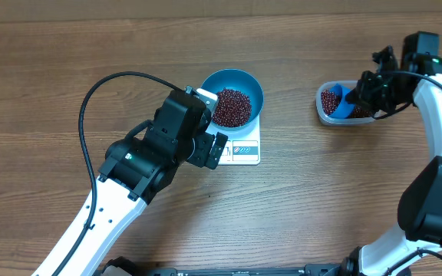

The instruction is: Scoop item into bowl and weigh 150g on scale

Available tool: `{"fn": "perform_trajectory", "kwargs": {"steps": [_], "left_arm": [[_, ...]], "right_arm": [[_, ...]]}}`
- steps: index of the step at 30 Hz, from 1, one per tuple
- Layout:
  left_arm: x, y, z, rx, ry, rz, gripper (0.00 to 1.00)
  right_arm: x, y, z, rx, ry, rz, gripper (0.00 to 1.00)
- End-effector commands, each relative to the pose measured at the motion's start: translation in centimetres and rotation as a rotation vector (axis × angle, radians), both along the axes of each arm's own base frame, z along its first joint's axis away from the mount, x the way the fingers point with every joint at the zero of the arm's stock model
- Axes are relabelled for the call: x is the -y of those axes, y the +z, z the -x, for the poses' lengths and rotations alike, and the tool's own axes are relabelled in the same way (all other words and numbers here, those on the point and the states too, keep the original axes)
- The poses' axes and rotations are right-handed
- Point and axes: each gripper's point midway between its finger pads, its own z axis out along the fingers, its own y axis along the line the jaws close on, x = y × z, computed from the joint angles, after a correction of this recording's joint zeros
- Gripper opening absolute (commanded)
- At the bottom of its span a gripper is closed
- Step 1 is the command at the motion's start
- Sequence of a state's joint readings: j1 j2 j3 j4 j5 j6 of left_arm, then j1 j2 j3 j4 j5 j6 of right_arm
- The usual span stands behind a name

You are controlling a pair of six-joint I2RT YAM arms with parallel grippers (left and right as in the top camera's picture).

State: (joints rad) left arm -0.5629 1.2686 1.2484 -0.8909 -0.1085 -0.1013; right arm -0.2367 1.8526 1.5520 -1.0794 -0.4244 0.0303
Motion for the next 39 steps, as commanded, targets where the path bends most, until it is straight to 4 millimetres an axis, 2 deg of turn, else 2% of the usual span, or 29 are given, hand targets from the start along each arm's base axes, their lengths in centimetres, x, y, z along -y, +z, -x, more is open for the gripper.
{"fn": "perform_trajectory", "kwargs": {"steps": [1,7,17,23,26,29,34,39], "left_arm": [[0.2,1.3,-0.2,0.033,-0.01,0.019,1.0],[0.2,1.3,-0.2,0.033,-0.01,0.019,1.0],[0.2,1.3,-0.2,0.032,-0.01,0.019,0.99],[0.2,1.3,-0.2,0.032,-0.01,0.019,1.0],[0.2,1.3,-0.2,0.033,-0.01,0.019,0.99],[0.2,1.3,-0.2,0.033,-0.01,0.019,1.0],[0.2,1.3,-0.2,0.033,-0.01,0.019,0.99],[0.3,1.3,-0.2,0.032,-0.011,0.021,1.0]], "right_arm": [[0.3,1.1,-0.2,0.024,-0.015,-0.087,0.04],[2.4,1.0,0.4,0.01,-0.071,-0.1,0.04],[3.3,3.0,0.3,0.093,-0.086,-0.273,0.04],[3.4,5.4,0.5,0.19,-0.051,-0.428,0.04],[3.6,5.6,0.9,0.19,-0.057,-0.449,0.04],[3.3,5.7,1.3,0.18,-0.048,-0.467,0.04],[1.5,7.0,1.4,0.212,0.006,-0.543,0.04],[-1.2,8.1,1.5,0.219,0.074,-0.566,0.04]]}}
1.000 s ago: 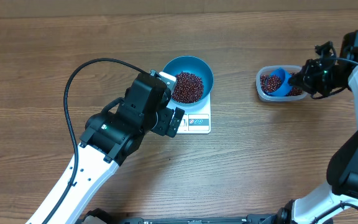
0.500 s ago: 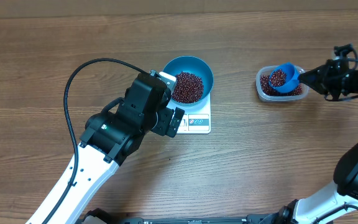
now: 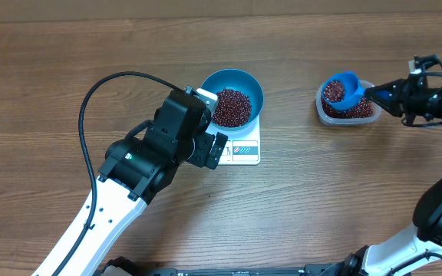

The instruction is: Scoop item into bowl and weigh 150g on scale

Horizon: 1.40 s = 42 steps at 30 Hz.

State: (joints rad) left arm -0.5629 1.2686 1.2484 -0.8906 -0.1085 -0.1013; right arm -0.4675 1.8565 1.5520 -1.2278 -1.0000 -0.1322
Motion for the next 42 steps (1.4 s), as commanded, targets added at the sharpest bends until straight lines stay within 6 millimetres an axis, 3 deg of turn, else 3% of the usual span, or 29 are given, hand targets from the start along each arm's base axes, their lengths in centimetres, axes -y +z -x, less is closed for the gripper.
{"fn": "perform_trajectory", "kwargs": {"steps": [1,11,18,21,30,42], "left_arm": [[0.3,1.3,-0.2,0.031,-0.012,0.022,1.0],[0.6,1.4,-0.2,0.033,-0.022,0.037,1.0],[0.7,1.5,-0.2,0.033,-0.023,0.039,0.99],[0.8,1.5,-0.2,0.033,-0.029,0.047,1.0],[1.1,1.6,-0.1,0.032,-0.039,0.059,1.0],[1.1,1.6,-0.2,0.032,-0.039,0.059,1.0]], "right_arm": [[-3.0,2.6,-0.3,0.092,0.082,-0.035,0.04],[-11.4,4.7,-0.1,0.189,0.289,-0.011,0.04],[-17.4,6.6,-1.5,0.36,0.407,0.014,0.04],[-19.1,6.5,-2.0,0.418,0.438,0.067,0.04],[-21.3,5.4,-4.7,0.554,0.434,0.319,0.04],[-23.7,4.3,-4.4,0.794,0.64,0.573,0.04]]}}
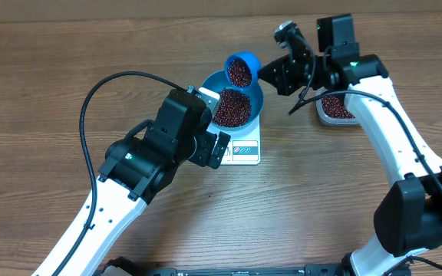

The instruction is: Scoop item into bowl and weigh 150g on scale

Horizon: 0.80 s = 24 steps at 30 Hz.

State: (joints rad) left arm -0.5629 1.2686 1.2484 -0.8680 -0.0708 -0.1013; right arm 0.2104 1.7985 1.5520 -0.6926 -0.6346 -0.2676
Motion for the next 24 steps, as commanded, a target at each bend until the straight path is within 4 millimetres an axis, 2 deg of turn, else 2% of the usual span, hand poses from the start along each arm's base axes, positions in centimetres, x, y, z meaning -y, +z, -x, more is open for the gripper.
{"fn": "perform_trajectory", "kwargs": {"steps": [1,7,13,24], "left_arm": [[0.3,1.3,-0.1,0.029,-0.015,0.023,0.99],[0.3,1.3,-0.1,0.029,-0.015,0.023,1.0],[0.3,1.3,-0.1,0.029,-0.015,0.023,0.99],[0.3,1.3,-0.1,0.03,-0.017,0.021,0.99]], "right_arm": [[-0.9,2.3,0.1,0.179,0.084,0.089,0.04],[-2.1,1.7,0.6,0.246,0.143,0.18,0.04],[-1.8,1.1,0.3,0.281,0.142,0.265,0.04],[-1.4,1.1,-0.1,0.33,0.163,0.313,0.04]]}}
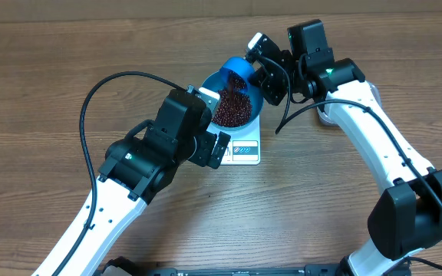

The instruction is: Scoop item into bowl and weigh 150g on scale

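A blue bowl (253, 90) of dark red beans (232, 109) stands on a white scale (245, 149) in the overhead view. My right gripper (259, 70) is shut on the handle of a blue scoop (236, 69), which is tipped mouth-down over the bowl's far rim. My left gripper (206, 94) sits at the bowl's left rim. Its wrist hides the fingers, so whether it grips the rim is unclear.
The clear tub of beans (322, 116) lies to the right of the scale, mostly hidden under my right forearm. A black cable (90, 100) loops over the left arm. The wooden table (52, 61) stretches around.
The scoop was level and full of beans just above the bowl's far rim. It is now tilted down into the bowl, with the right wrist rolled. The left arm has not moved.
My right gripper first held the scoop down in the bean tub at the right. Then the scoop was lifted, full, over the tub. It later hung loaded beside the bowl's far rim, and now tips over the bowl. The left arm stayed at the bowl throughout.
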Available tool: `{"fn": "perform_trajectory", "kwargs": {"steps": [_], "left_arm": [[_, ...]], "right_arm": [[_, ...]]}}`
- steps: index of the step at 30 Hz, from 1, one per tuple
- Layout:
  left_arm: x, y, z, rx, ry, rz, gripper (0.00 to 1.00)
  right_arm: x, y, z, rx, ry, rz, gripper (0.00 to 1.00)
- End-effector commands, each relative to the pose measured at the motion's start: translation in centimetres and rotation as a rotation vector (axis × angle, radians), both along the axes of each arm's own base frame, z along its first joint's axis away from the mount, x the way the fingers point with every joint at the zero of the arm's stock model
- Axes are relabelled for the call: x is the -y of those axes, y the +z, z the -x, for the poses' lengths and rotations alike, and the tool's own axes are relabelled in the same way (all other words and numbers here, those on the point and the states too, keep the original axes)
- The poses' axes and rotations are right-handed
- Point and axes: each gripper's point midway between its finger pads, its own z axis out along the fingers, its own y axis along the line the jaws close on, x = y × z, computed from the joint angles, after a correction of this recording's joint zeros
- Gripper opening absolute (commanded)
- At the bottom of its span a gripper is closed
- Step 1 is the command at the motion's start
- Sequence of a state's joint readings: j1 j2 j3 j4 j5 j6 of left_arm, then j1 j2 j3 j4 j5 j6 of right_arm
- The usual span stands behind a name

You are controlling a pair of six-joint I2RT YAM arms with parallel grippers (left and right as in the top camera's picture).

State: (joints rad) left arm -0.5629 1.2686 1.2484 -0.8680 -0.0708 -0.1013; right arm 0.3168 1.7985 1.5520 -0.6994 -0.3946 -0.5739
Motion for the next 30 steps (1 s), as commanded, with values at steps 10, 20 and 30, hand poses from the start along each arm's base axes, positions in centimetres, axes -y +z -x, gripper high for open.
{"fn": "perform_trajectory", "kwargs": {"steps": [10,20,30], "left_arm": [[0.3,1.3,-0.1,0.03,-0.017,0.021,0.99],[0.3,1.3,-0.1,0.032,-0.022,0.017,0.99],[0.3,1.3,-0.1,0.036,-0.027,0.009,1.0]], "right_arm": [[0.4,2.7,-0.5,0.13,0.036,0.052,0.04],[-0.9,3.5,0.1,0.196,0.064,0.114,0.04],[-1.4,4.1,0.5,0.268,0.027,0.243,0.04]]}}
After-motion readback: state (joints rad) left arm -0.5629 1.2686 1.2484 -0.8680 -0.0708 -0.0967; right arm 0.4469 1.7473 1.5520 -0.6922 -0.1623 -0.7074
